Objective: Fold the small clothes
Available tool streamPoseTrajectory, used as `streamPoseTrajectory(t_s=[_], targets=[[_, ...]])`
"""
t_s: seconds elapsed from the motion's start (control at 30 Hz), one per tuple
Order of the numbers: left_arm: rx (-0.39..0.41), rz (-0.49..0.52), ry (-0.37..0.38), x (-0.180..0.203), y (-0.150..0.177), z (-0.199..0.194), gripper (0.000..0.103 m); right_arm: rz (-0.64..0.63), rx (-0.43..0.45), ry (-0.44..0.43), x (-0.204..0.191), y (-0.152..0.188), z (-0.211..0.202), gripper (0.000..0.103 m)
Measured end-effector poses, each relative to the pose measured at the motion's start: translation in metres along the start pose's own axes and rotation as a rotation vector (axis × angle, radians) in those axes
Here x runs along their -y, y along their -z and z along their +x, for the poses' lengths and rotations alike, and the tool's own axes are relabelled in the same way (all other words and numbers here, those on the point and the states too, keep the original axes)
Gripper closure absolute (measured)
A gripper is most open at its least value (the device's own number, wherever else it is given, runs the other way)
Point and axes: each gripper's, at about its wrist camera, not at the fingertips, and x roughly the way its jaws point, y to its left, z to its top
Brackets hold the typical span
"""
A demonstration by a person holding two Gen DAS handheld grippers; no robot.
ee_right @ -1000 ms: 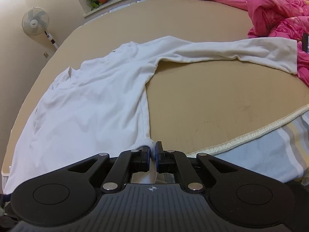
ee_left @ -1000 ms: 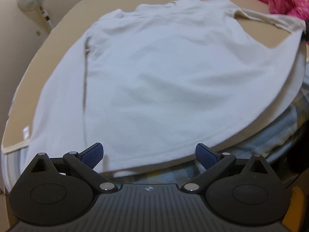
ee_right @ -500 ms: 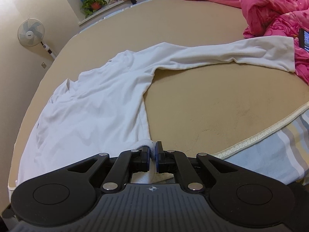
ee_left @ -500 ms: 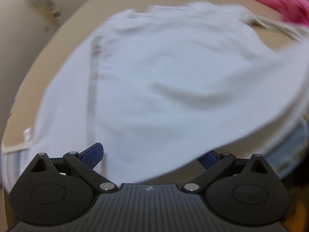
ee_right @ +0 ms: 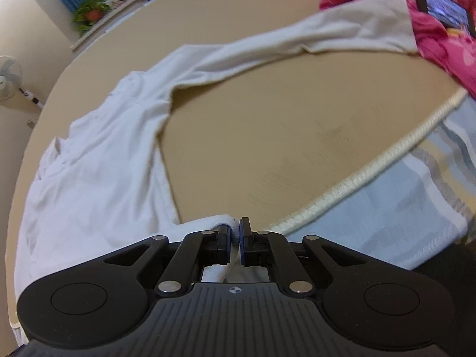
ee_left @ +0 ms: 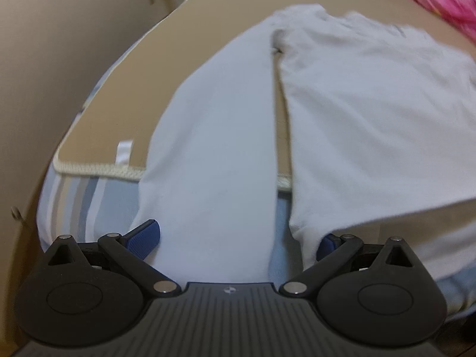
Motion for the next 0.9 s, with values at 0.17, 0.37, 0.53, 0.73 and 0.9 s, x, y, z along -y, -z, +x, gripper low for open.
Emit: streamPoseTrajectory(t_s=[0.17,0.37,0.53,0.73,0.9], targets=[[-0.007,0.153,0.031,0.027,0.009,-0.001,0.009,-0.019,-0.023,-0.03,0.007,0.01,0.008,0.096],[-0.015,0.113,0.079,0.036,0.009,-0.001,0.073,-0.072,-0.071,-0.072,0.01,0.024,0.017,0.067],[0.032,0.106,0.042,0.034,0.004,-0.024,0.1,-0.25,0.008,-0.013,-0.008,0.035,0.007,0.102],[0.152,0.149,0.041,-0.007,-0.007,-0.098,0.1,-0.401,0.142,-0.074,-0.034,0.031,-0.095,0.102],[0.046,0.286,0.013,0.009,0.01,-0.073,0.1,-0.544,0.034,0.035,-0.028,0.057,-0.087,0.102]])
